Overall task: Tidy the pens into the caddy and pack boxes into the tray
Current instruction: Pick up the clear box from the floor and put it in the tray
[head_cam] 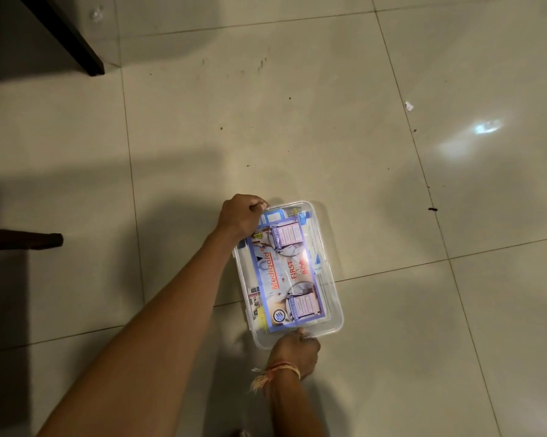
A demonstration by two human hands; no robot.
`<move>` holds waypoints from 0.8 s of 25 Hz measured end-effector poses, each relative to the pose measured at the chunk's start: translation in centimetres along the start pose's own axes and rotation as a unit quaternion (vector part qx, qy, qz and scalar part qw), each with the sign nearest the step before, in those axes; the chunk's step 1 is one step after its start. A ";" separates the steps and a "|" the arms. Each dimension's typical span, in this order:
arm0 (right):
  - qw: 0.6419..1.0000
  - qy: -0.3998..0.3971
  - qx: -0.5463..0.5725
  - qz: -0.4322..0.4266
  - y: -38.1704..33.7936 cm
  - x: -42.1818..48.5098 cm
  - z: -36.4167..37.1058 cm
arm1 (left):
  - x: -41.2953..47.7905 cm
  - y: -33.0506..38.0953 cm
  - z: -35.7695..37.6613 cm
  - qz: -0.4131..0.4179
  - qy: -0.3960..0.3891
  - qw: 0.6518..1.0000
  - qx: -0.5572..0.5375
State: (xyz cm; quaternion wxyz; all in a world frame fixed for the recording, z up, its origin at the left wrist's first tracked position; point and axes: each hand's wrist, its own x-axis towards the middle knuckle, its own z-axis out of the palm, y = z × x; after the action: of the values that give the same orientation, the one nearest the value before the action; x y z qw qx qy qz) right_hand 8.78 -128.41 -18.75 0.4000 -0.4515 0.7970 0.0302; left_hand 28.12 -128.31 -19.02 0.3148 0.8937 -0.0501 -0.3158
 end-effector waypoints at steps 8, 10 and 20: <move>0.997 -0.025 -0.019 -0.071 -8.6 -7.4 -11.6 | -10.0 6.9 -11.7 -0.027 0.117 0.992 -0.042; 0.993 -0.015 -0.020 -0.114 -11.6 -11.2 -15.3 | -13.9 9.6 -16.0 -0.041 0.148 0.987 -0.044; 0.931 -0.074 0.022 -0.356 -23.3 -34.5 -31.3 | -34.3 18.0 -38.0 -0.101 0.265 0.944 -0.167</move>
State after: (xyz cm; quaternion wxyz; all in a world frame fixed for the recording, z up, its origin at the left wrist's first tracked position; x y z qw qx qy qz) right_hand 16.42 -130.99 32.76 0.4521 -0.6931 0.5528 -0.0981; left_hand 25.45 -112.57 32.89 0.4280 0.8799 0.1797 -0.1012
